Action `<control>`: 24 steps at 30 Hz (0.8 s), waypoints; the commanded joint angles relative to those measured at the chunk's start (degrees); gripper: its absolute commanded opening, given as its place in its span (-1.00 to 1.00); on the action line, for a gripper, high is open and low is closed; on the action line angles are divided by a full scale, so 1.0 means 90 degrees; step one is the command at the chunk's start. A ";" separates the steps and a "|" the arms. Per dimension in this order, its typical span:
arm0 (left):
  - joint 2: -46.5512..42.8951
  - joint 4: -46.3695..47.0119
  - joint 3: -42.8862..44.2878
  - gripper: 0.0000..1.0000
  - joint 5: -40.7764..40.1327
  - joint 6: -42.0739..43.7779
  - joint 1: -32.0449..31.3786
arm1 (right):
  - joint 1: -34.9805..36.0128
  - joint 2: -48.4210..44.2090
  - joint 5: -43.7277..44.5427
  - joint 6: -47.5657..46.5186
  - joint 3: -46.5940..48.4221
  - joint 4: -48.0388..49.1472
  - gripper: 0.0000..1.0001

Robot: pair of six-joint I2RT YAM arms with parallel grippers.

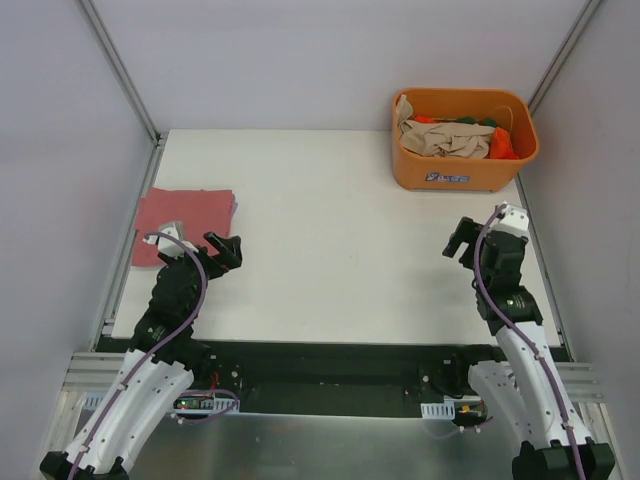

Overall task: Fold and stack the t-shirts
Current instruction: Grab crumpled tshirt from bin with the right arm

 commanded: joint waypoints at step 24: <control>0.0181 0.0594 -0.0389 0.98 -0.0934 0.0648 -0.0021 | -0.0068 0.8560 0.0267 -0.1078 0.9600 -0.1902 0.92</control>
